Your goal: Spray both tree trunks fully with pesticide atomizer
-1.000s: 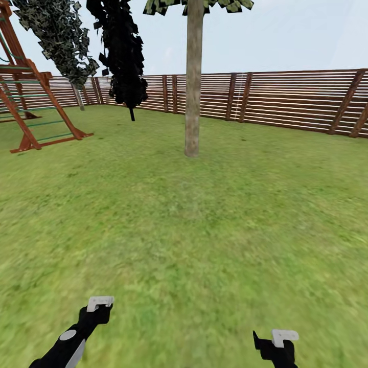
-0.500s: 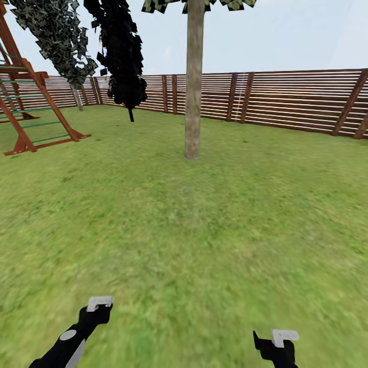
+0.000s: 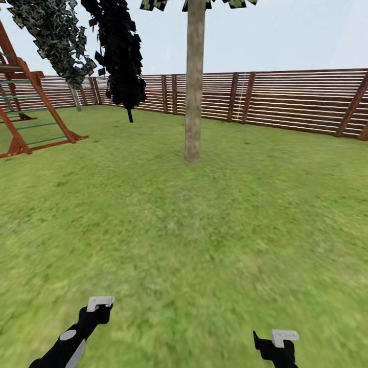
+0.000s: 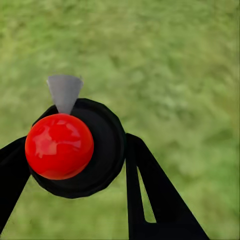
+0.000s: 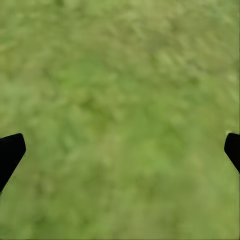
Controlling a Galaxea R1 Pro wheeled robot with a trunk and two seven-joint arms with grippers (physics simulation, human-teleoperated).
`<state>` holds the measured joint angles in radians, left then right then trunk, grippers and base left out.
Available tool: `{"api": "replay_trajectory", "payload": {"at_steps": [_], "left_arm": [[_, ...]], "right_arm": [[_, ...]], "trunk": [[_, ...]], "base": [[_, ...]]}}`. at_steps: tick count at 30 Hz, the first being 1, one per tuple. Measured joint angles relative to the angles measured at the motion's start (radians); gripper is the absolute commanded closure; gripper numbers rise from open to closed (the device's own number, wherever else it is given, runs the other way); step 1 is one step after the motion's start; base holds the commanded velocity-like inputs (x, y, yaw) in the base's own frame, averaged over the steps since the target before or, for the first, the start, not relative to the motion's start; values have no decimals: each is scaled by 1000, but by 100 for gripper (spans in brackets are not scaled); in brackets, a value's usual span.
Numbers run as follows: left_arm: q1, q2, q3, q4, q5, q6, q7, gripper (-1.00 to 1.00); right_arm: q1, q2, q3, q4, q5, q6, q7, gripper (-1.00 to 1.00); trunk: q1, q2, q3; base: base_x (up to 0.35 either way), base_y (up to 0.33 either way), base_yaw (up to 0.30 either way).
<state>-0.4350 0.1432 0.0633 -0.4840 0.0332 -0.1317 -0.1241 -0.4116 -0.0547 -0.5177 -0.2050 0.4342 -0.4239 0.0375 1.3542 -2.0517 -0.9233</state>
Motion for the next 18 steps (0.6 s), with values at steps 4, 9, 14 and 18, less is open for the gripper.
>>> {"api": "replay_trajectory", "payload": {"at_steps": [4, 9, 14, 18], "left_arm": [[0, 0, 0, 0, 0, 0, 0, 100], [0, 0, 0, 0, 0, 0, 0, 100], [0, 0, 0, 0, 0, 0, 0, 100], [0, 0, 0, 0, 0, 0, 0, 100]], "right_arm": [[0, -1, 0, 0, 0, 0, 0, -100], [0, 0, 0, 0, 0, 0, 0, -100], [0, -1, 0, 0, 0, 0, 0, -100], [0, 0, 0, 0, 0, 0, 0, -100]], "trunk": [[0, 0, 0], [0, 0, 0], [0, 0, 0], [0, 0, 0]], "base": [[339, 0, 0], [339, 0, 0], [339, 0, -158], [339, 0, -89]]}}
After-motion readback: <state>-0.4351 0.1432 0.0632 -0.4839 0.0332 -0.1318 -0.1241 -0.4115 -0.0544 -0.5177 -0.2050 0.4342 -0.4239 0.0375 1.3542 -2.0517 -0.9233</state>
